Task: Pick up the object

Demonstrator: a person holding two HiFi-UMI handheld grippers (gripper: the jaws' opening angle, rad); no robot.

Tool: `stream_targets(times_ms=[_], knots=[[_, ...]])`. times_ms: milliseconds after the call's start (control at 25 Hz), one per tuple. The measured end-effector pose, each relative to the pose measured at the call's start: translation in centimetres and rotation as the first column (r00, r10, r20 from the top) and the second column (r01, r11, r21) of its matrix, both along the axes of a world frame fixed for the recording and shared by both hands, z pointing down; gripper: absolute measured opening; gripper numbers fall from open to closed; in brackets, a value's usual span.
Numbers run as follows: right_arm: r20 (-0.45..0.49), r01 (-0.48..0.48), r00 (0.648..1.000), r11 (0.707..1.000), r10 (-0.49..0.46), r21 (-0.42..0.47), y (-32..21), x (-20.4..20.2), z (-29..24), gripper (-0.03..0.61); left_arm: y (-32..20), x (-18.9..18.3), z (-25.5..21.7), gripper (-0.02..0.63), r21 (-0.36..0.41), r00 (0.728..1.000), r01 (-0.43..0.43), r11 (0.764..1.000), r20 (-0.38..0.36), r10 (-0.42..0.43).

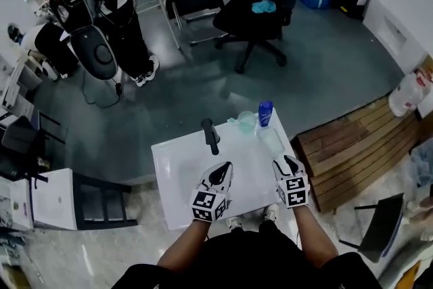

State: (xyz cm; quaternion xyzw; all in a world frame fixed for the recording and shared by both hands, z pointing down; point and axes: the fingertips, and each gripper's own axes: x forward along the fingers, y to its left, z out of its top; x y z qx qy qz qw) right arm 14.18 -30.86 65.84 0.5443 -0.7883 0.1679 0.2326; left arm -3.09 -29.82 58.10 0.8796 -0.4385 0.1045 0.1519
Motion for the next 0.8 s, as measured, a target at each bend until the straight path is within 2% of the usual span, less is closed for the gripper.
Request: stream_targets(times_ms=[160, 280, 480, 800], knots=[[-0.009, 0.02, 1.0, 0.999, -0.02, -0.034, -1.4, 0.1, 2.1, 0.282, -0.1, 0.1, 1.0, 0.02, -0.017, 1.0, 0.026, 1.0, 0.008, -0.026], [-0.017, 0.021, 1.0, 0.998, -0.022, -0.056, -2.6, 0.3, 4.1, 0.341, -0.2, -0.2, 1.6, 0.02, -0.03, 0.999, 0.049, 0.998, 0.013, -0.049], [-0.021, 0.035, 0.999, 0.992, -0.038, -0.125, -4.2, 0.4, 7.3, 0.373, -0.4, -0.8, 2.2, 0.02, -0.051, 0.997, 0.075, 0.996, 0.03, -0.073], [-0.064, 0.031, 0.997, 0.983, -0.043, -0.182, -6.3, 1.0, 10.5, 0.382, -0.5, -1.4, 2.8, 0.02, -0.071, 0.993, 0.11, 0.991, 0.041, -0.108]])
